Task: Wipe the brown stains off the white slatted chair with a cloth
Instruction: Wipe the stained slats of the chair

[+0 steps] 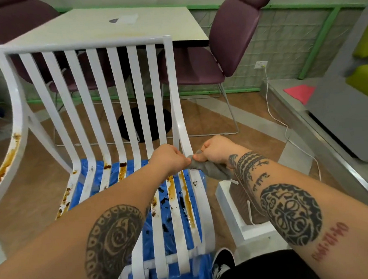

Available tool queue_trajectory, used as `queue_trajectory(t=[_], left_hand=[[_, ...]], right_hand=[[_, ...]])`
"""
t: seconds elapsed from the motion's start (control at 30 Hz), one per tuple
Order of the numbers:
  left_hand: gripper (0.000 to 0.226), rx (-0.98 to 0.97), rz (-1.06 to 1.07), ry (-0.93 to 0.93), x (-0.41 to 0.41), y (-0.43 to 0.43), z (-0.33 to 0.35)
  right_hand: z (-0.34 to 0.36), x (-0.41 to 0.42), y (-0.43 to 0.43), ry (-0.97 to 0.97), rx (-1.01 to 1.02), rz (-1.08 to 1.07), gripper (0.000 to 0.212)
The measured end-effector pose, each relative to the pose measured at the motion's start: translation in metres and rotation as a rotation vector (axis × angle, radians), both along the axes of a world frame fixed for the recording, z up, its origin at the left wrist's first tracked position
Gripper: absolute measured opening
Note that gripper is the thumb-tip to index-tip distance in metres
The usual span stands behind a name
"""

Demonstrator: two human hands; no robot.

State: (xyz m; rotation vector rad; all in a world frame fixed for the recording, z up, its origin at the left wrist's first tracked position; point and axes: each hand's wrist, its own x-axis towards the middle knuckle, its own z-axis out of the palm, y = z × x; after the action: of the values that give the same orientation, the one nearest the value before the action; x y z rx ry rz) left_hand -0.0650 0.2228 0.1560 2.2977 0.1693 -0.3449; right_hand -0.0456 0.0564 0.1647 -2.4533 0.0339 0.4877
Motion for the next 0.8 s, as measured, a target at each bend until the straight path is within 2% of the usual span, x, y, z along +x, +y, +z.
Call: queue_trajectory(t=[0.1,0.27,0.43,0.8], left_hand=[[0.018,-0.015,0.051,-0.127,-0.008,0.005,-0.002],[0.016,-0.165,0.104,-0.040,-0.032,0.006,-0.020],[0.016,-0.193,0.107,0.003,-0.046,0.004,-0.022],[0.013,-0.114,0.079,-0.026,-0.082,-0.001,-0.020]], right_hand=[[-0.004,-0.014,0.006,-0.206,0.128,-0.095,0.021],[-0.027,-0.043,0.011,-0.206,0.288,-0.218,0.026],[-0.015,-0.048,0.015,-0.114,0.206,-0.207,0.028],[-0.017,-0.080,0.014,-0.115,0.176,-0.199,0.024]])
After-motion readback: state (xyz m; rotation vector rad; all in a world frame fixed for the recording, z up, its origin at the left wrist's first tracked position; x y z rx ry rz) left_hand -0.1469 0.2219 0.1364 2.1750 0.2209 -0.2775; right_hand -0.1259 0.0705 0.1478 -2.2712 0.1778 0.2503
